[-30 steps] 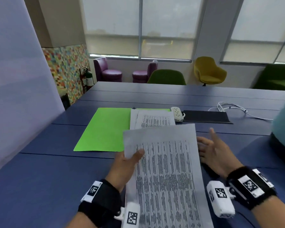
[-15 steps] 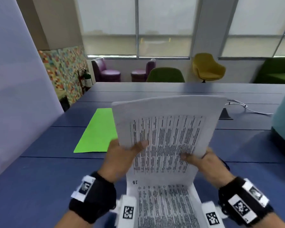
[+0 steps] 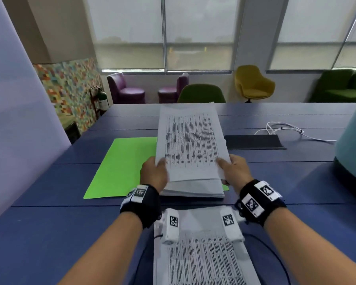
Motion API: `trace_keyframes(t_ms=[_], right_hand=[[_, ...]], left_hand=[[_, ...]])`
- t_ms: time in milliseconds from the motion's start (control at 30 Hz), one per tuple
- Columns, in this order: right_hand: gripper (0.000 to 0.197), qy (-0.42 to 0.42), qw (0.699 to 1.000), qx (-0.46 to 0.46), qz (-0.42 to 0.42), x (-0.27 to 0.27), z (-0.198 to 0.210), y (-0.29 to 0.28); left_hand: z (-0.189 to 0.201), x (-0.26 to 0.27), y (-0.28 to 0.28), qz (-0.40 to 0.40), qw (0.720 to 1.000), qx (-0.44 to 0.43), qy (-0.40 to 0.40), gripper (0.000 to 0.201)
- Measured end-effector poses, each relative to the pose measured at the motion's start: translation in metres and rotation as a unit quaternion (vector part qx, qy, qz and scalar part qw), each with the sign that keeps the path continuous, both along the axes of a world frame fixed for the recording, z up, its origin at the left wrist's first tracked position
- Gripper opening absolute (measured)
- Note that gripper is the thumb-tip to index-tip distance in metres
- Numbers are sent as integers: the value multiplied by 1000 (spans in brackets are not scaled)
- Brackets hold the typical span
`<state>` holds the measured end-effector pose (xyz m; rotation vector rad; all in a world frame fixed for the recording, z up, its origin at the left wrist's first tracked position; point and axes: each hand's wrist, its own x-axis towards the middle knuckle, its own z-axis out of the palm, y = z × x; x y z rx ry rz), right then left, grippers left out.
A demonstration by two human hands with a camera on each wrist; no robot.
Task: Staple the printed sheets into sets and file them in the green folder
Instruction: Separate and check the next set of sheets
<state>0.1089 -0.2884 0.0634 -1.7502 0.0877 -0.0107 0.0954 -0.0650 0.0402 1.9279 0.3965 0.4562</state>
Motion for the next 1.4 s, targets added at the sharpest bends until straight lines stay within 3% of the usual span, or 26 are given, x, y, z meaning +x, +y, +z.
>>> trace_keyframes(t_ms=[67,200,300,400,467,567,700,867,967,1100,1267,1400], right_hand=[[14,0,1000,-20,-15,9,6,2],[51,37,978,-197,-64,14,-5,-11],[29,-8,966,-254,-39,-5,-21,-14],[25,1,948,-282,147,-31,-37,0],[28,17,915,-326,236,-43,-47,12],[41,32,869,-403,285,-48,-60,21],[60,42,849,-442,286,-47,-64,23],[71,27,847,-445,289,-48,-63,19],[80,19,838,-462,289,-48,-62,18],[64,5,827,-487,281,-48,-62,20],[56,-18,820,-494,288,-54,-63,21],[50,-53,811,-501,296,-60,-59,22]], left_hand=[[3,10,4,14,1000,-14,5,23],[-6,-6,19,71,994,14,86,41],[-26,-33,29,12,987,112,112,15],[-41,-60,26,-149,949,188,204,20],[-40,-74,20,-214,914,240,247,42],[-32,-84,12,-234,863,350,278,74],[-31,-90,6,-243,829,413,288,82],[-29,-94,4,-235,844,427,225,53],[-29,-96,3,-249,869,377,201,36],[-32,-104,2,-269,901,279,195,25],[-31,-123,-7,-327,915,202,126,25],[-36,-125,3,-315,924,157,152,42]])
